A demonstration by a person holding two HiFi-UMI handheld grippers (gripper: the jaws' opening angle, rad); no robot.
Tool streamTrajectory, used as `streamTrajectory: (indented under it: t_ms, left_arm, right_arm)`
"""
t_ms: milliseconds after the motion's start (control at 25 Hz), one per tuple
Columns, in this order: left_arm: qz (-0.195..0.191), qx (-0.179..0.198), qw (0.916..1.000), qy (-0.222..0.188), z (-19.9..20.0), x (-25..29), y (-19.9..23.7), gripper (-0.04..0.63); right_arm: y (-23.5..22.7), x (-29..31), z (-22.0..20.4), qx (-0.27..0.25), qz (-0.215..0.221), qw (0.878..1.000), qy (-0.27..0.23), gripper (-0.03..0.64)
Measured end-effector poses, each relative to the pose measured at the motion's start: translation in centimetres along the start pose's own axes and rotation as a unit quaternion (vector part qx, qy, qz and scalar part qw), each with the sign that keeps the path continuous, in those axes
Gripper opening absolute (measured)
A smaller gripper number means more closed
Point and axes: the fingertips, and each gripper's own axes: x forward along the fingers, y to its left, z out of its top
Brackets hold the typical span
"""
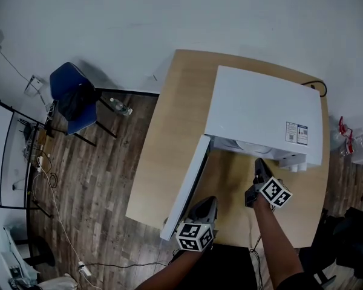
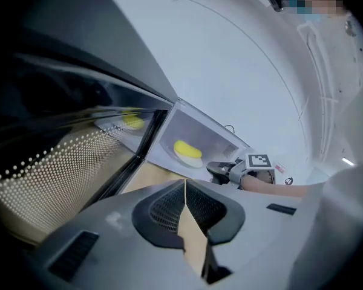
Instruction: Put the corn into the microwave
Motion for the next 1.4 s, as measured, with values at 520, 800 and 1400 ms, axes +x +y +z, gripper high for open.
streamTrajectory:
  t_ms: [520, 800, 1400]
  left_arm:
    - [-0.009, 0.019, 0.9997, 0.011, -0.8, 3.6, -1.3, 0.014]
    - [-0.009, 0.014, 0.9995, 0.028, -1.8, 6.6, -1.1, 0.014]
    - [0.001, 0.003, 0.9993, 0.038, -3.0, 7.1, -0.8, 0.014]
  right_arm:
    - [-0.1, 2.5, -0.3, -0.3, -0.025, 0.951, 0.075, 0.067]
    - [-0.9, 4.1, -0.5, -0.322, -0.034, 0.943, 0.079, 0.143]
    - [-1.0, 6.5, -0.2, -0.344, -0.039, 0.934, 0.09, 0.16]
